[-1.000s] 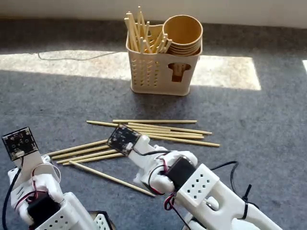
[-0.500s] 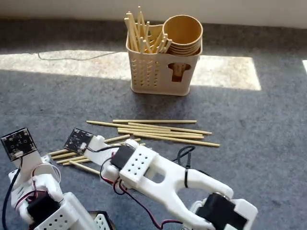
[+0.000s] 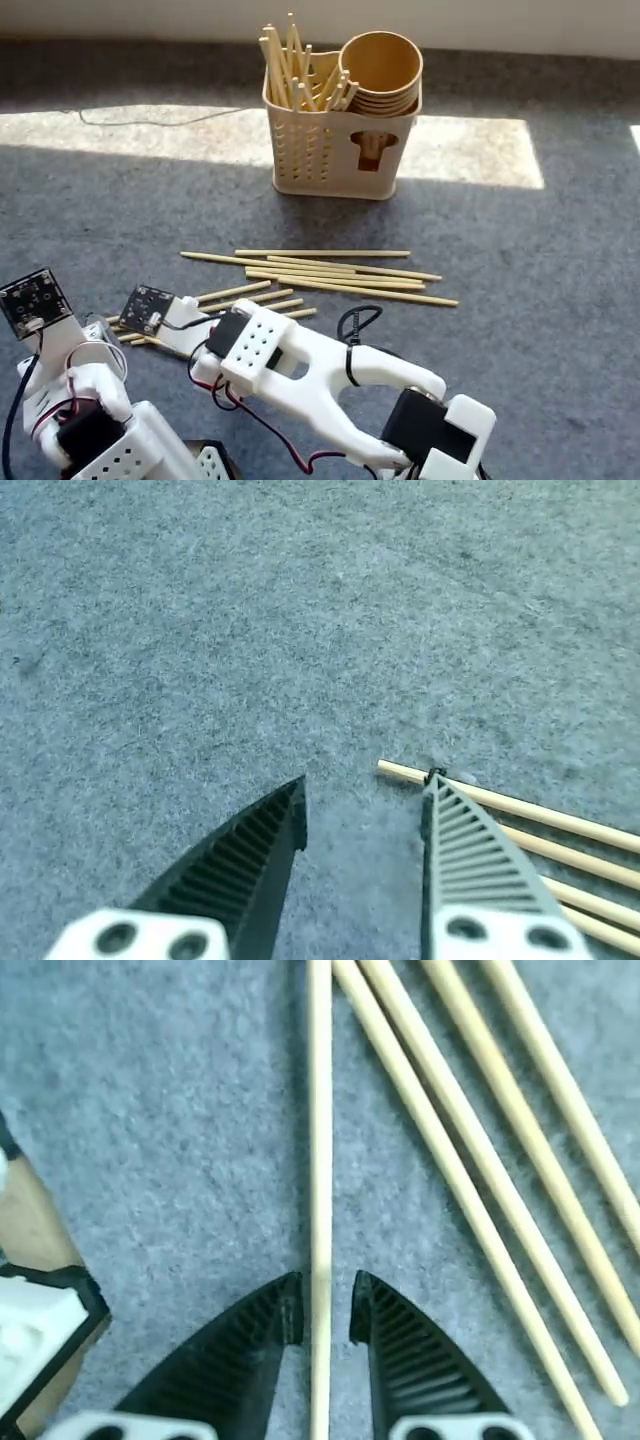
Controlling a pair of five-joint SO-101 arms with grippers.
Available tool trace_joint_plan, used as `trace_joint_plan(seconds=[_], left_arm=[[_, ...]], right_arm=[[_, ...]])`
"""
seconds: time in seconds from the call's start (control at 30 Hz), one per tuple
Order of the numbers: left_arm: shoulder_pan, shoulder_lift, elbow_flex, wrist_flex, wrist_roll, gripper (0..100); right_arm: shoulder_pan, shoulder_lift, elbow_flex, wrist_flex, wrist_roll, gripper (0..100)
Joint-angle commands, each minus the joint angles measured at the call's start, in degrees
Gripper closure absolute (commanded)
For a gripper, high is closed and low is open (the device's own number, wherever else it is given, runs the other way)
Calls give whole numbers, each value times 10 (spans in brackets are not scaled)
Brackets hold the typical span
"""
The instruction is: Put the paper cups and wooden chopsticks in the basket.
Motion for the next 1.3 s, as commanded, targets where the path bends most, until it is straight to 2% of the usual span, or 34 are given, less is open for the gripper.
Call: trace_joint_plan(seconds=[0.0,0.3,0.43,0.63,1.03,1.27], left_arm=[[-7,-2,-7,0,4,810],[-7,-2,-7,0,4,810],[-7,-2,-6,-1,4,810],[-7,-2,-4,-1,4,811],[-4,-2,-3,-1,4,811],[-4,-2,-3,-1,4,811]], right_arm=[[-9,6,-22,-13,-4,904],[18,88,-25,-13,-3,910],[36,87,-25,-10,-3,996],[62,79,-24,12,-3,992],[126,-88,50,33,-3,992],[136,-206,63,130,-13,992]])
